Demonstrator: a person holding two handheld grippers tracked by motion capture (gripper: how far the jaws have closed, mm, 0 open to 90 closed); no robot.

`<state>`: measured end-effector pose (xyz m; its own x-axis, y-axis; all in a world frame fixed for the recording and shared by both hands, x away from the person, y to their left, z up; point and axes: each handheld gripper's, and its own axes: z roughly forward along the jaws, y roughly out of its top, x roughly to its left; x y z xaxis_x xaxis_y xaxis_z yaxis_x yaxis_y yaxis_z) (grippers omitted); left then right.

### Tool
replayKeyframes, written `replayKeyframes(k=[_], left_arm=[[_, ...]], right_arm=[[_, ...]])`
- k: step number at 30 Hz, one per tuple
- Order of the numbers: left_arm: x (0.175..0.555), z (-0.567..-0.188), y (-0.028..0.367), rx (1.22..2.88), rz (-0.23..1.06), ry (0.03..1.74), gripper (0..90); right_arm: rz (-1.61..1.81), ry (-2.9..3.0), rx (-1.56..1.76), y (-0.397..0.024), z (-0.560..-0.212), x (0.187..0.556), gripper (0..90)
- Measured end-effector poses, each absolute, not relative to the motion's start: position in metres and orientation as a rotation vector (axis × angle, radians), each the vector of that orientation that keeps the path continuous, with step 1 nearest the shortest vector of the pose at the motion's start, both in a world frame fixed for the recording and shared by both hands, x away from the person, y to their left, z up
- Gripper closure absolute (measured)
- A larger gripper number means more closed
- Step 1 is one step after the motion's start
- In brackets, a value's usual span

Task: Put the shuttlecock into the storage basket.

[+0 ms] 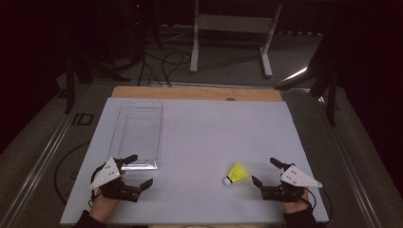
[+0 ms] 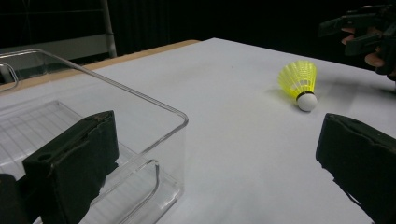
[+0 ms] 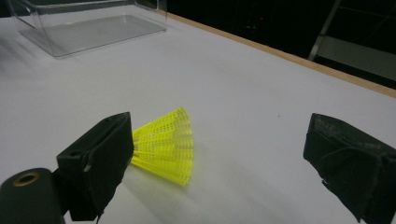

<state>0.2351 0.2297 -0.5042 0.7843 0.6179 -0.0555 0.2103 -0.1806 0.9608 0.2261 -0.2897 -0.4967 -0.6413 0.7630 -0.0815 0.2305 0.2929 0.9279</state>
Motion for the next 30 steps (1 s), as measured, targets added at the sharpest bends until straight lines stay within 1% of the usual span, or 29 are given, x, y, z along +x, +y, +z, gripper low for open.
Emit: replayKeyframes(k=[18,24,30], left_arm=[[0.234,-0.496,0.226,1.754,0.368,0.654,0.0],[0.236,-0.478,0.227,1.740,0.359,0.673,0.0],[0.240,-0.450,0.224,1.773,0.366,0.641,0.0]], right_arm=[[1.360,2.021,0.846,-0.289,-0.496,0.226,8.3],[1.360,2.018,0.846,-0.289,-0.496,0.227,8.3],[1.356,2.017,0.857,-0.289,-0.496,0.227,8.3]])
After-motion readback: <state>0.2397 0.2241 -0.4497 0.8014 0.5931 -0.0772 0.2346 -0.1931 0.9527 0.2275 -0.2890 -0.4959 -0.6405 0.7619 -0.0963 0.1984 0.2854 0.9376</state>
